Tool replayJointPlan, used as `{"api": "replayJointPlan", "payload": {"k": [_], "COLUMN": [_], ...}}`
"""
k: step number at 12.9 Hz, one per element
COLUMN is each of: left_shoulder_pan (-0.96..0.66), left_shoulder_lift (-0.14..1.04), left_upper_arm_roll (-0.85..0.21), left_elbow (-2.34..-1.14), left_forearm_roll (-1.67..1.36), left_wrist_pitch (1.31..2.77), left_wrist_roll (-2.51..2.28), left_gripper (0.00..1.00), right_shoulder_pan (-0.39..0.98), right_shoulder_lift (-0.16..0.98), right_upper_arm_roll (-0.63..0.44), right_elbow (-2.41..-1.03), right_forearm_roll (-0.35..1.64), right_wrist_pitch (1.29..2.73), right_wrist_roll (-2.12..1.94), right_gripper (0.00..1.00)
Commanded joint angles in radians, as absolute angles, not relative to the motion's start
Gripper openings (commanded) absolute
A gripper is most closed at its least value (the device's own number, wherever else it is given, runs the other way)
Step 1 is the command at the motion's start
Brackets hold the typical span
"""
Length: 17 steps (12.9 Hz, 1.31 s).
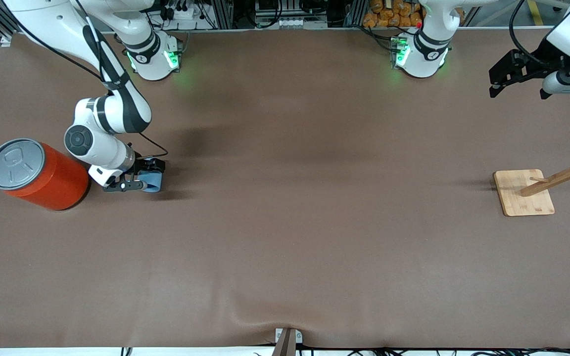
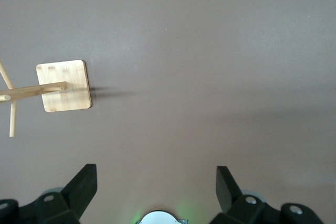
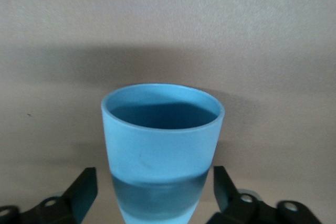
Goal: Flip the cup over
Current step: 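Lift the blue cup with the right gripper and carry it toward the table middle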
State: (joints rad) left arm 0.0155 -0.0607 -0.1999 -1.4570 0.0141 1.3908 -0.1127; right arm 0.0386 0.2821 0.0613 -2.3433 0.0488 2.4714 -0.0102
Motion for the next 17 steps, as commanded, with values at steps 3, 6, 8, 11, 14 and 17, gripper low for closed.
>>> {"api": "replayJointPlan", "payload": {"k": [3, 6, 8, 11, 14, 17], "left_shoulder_pan": [0.031, 0.034, 0.034, 0.034, 0.034, 0.032], "left_shoulder_lift": [-0.075, -0.075, -0.077, -0.077, -0.077, -0.075], "left_upper_arm_roll": [-0.201, -0.19, -0.189, -0.187, -0.189, -0.189], "left_elbow": [-1.45, -1.45, -1.45, -1.45, -1.45, -1.45], "left_forearm_roll": [0.006, 0.006, 0.006, 0.006, 0.006, 0.006], "left_wrist_pitch": [1.385, 1.379, 1.378, 1.378, 1.378, 1.378], "left_wrist_roll": [-0.107, -0.104, -0.106, -0.106, -0.106, -0.107], "left_gripper": [1.0, 1.0, 1.0, 1.0, 1.0, 1.0], "right_shoulder_pan": [0.034, 0.075, 0.097, 0.191, 0.383, 0.556], "right_shoulder_lift": [0.307, 0.307, 0.308, 0.386, 0.5, 0.674], "right_upper_arm_roll": [0.071, 0.084, 0.135, 0.215, 0.225, 0.225], "right_elbow": [-2.341, -2.21, -2.064, -1.802, -1.593, -1.381], "right_forearm_roll": [0.055, 0.061, 0.061, 0.058, 0.028, -0.219], "right_wrist_pitch": [2.528, 2.411, 2.276, 2.134, 2.138, 2.135], "right_wrist_roll": [-0.018, -0.009, -0.017, -0.029, -0.037, -0.086], "right_gripper": [0.0, 0.0, 0.0, 0.0, 0.0, 0.0]}}
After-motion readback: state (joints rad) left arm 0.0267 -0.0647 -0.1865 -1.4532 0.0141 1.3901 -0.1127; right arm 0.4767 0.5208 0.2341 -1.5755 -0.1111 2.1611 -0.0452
